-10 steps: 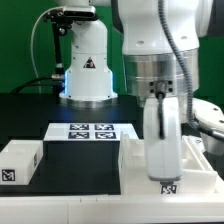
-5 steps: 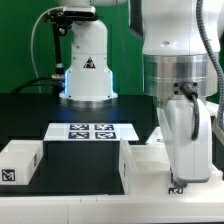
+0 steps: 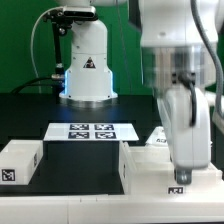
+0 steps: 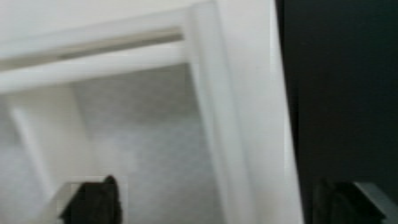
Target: Assemble cabinet
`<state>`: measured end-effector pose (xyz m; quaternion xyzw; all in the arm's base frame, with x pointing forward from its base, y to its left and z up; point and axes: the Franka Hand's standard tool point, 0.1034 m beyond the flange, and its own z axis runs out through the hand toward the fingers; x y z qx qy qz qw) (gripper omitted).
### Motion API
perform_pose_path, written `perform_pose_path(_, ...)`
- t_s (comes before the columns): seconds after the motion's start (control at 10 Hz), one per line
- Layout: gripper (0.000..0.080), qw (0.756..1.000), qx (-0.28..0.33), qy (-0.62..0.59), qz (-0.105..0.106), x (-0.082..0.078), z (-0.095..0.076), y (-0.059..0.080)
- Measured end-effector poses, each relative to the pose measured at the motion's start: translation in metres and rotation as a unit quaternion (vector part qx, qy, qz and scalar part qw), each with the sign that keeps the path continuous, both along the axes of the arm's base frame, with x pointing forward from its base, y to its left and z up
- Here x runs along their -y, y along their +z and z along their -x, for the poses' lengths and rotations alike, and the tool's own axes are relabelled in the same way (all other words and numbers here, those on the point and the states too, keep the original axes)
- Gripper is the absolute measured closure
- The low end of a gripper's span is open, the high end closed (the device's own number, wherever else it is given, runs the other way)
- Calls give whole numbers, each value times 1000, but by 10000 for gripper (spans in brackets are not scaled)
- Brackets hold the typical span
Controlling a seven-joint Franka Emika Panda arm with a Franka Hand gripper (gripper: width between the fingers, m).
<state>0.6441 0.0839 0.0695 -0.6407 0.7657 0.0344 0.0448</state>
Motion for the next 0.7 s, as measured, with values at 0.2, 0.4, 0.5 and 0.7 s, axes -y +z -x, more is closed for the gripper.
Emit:
perform_pose_path(0.2, 131, 1000, -13, -1, -8, -5, 31, 19)
perform_pose_path(0.4, 8, 1000, -18, 2, -9, -5, 34, 19)
perform_pose_path(0.5, 8, 1000, -18, 4, -8, -6, 35, 18)
perform_pose_path(0.7, 3, 1000, -19, 5, -9, -7, 36, 18)
